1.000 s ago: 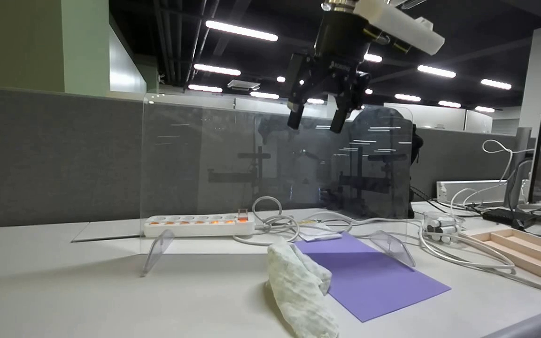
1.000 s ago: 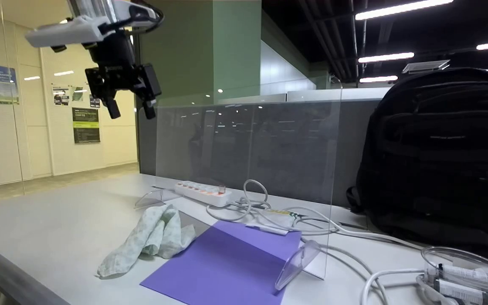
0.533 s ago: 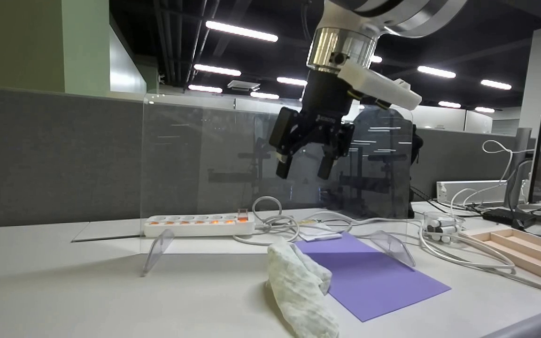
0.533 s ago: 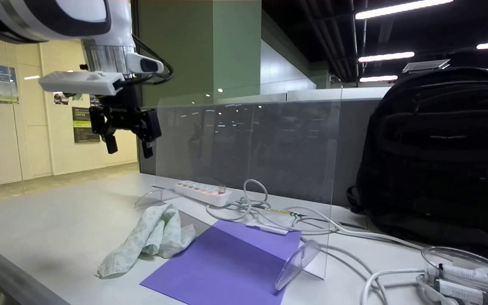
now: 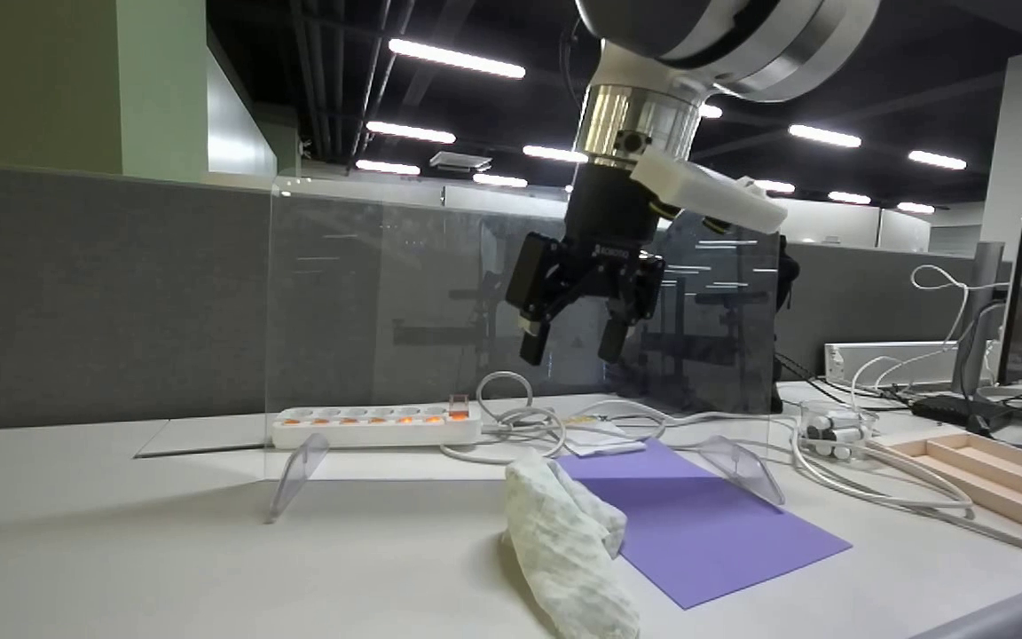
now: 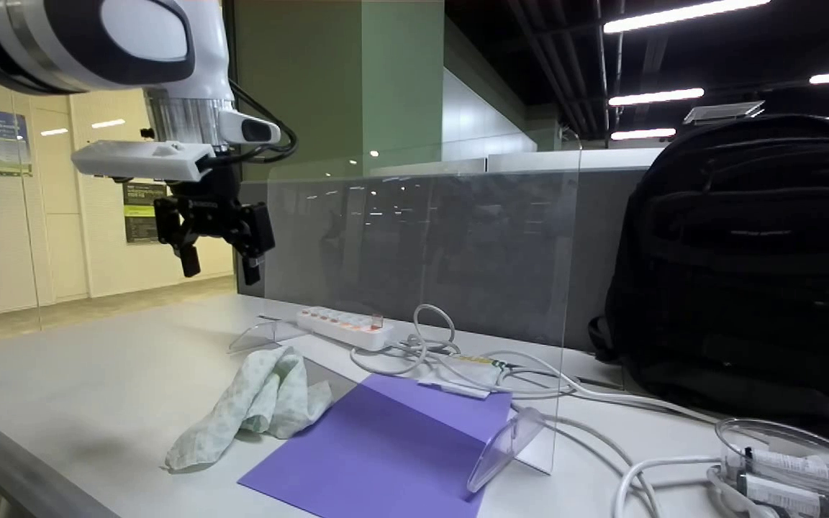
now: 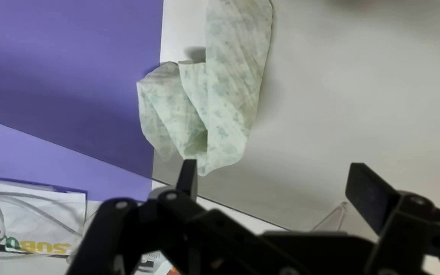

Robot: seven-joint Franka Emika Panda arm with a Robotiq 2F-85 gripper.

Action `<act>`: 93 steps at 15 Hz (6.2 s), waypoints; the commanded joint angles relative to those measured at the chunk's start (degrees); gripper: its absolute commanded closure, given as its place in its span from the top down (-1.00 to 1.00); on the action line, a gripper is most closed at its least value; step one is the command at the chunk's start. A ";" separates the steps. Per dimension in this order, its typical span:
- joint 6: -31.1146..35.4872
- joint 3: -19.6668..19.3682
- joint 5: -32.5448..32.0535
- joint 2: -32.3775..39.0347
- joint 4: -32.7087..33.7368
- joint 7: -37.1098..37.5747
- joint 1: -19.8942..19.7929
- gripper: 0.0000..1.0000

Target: Hang the cloth on the screen

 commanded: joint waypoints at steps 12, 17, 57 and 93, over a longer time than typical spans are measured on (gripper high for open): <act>14.55 1.40 5.68 20.68 3.01 -8.06 1.35 1.00; 16.07 3.37 -1.38 26.74 5.53 -3.96 -2.87 1.00; -15.24 6.21 -0.09 -3.14 14.70 -1.98 -2.38 -0.99; -6.24 26.68 -37.08 0.15 38.29 70.94 -42.55 -0.99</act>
